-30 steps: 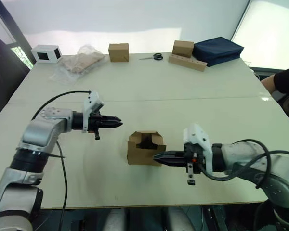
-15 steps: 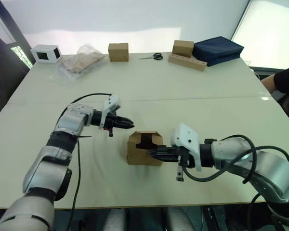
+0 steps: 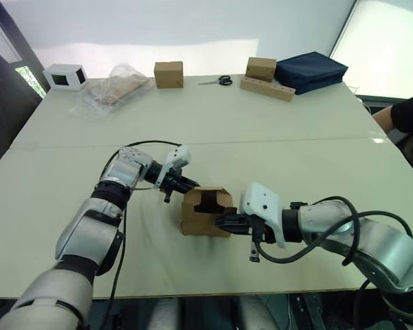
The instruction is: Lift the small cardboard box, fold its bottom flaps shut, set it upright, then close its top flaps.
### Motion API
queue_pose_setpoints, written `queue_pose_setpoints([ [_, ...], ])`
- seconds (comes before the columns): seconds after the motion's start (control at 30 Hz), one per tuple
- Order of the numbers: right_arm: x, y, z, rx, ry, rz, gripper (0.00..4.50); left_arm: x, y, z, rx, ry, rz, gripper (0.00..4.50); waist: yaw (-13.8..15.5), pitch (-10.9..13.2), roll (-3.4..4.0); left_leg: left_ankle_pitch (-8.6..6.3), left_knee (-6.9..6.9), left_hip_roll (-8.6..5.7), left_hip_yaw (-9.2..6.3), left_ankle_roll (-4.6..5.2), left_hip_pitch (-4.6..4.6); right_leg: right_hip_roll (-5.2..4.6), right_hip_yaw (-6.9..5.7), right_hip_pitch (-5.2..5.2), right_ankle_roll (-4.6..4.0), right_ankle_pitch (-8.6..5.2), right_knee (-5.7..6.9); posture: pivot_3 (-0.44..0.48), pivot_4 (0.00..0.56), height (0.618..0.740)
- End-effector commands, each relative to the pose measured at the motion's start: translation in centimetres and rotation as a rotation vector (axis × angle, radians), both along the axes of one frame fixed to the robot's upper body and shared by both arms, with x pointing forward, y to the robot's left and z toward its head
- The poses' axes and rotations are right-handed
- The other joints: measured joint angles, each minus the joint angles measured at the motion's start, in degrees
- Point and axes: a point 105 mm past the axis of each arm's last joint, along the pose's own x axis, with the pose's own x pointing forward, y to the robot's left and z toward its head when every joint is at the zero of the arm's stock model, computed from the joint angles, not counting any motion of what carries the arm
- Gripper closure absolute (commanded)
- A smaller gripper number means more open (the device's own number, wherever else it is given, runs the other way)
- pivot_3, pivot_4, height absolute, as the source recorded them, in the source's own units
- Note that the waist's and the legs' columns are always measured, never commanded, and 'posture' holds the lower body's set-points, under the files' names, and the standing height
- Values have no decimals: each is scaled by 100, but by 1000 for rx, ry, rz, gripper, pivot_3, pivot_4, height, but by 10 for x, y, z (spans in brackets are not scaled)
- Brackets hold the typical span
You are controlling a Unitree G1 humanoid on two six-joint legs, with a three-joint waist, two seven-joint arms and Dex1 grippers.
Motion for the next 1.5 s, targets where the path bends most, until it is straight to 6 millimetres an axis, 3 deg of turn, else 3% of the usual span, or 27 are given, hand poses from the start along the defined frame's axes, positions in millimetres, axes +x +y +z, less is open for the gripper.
queue_pose_setpoints([
  [0.03, 0, 4, 9, 16, -55, 21, 4500, 2, -5, 13, -16, -42, -26, 3724, 0, 0, 0, 0, 0, 0, 0, 0, 0, 0, 0, 0, 0, 0, 0, 0, 150, 740],
  [0.47, 7, 10, 29, 46, -73, 41, 4500, -1, -15, 17, -51, -39, -51, 3724, 6, 0, 0, 0, 0, 0, -2, 0, 0, -1, 0, 0, 0, 0, 1, 0, 150, 740],
  [1.5, 27, 16, -3, 20, 8, -19, 4500, -11, -16, 14, -62, -29, -60, 3724, -1, 0, 0, 2, 0, 0, -2, -3, 0, -1, 0, -1, 0, 0, 2, 0, 150, 740],
])
